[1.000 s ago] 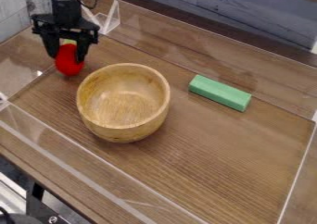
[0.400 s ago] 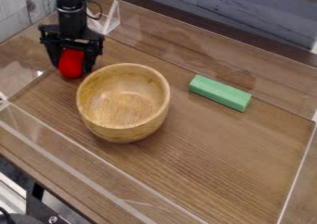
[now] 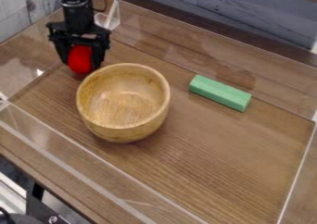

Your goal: Move the red object to the left

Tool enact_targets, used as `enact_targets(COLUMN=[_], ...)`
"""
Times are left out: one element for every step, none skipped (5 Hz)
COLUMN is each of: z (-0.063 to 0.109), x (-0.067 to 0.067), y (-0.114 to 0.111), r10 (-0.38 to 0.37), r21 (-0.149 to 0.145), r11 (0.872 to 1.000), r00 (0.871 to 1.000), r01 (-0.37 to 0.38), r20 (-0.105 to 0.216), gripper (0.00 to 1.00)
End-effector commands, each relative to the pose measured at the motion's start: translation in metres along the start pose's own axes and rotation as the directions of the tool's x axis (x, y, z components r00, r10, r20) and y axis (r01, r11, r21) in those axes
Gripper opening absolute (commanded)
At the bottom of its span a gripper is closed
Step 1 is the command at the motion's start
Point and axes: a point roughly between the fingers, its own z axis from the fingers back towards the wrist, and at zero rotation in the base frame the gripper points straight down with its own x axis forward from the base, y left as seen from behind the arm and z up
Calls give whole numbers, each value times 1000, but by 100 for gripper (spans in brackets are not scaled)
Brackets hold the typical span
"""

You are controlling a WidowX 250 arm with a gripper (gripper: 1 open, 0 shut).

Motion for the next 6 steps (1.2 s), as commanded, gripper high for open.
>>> enact_targets(z=[34,43,41,40,44,46], x=[9,6,4,1,-3,-7], y=[8,20,25,27,25,22], r10=[4,23,32,39,31,21], r21=[-18,-30,-36,-44,-51,-54], r11=[1000,999,999,998,998,998], r00=[998,999,999,999,1000,1000], r01=[-3,-21,-31,-38,-31,-22], r20=[59,44,29,12,-5,-19], gripper=[100,100,100,100,100,100])
